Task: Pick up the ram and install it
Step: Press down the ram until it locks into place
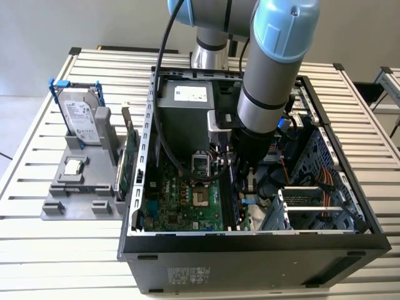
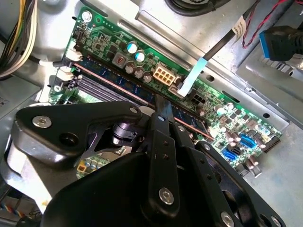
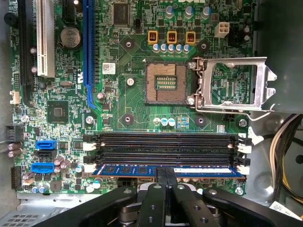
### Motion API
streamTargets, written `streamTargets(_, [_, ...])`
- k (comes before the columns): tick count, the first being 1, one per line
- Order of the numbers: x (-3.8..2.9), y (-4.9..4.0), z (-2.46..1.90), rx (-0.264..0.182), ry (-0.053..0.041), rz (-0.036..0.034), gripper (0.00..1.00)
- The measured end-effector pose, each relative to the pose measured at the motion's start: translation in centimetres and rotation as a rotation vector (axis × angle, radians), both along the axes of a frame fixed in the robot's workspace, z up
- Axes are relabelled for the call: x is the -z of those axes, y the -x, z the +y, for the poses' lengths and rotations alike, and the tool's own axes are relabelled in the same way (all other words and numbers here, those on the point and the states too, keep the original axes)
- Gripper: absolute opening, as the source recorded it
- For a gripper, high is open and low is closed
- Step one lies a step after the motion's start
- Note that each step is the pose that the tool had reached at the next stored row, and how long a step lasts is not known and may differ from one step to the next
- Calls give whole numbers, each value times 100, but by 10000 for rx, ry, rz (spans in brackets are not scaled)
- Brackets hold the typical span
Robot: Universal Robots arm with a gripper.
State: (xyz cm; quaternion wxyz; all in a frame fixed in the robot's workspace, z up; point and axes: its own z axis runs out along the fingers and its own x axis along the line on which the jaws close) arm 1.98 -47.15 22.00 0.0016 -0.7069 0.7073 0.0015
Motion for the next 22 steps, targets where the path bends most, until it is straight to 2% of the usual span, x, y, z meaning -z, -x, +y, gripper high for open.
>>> streamTargets(5, [19, 0, 2, 0, 5, 1, 0])
streamTargets(16, [18, -1, 3, 0, 3, 1, 0])
streamTargets(20, [-20, -1, 7, 1, -34, -8, 0])
streamTargets(22, [-71, 0, 3, 0, -5, -2, 0])
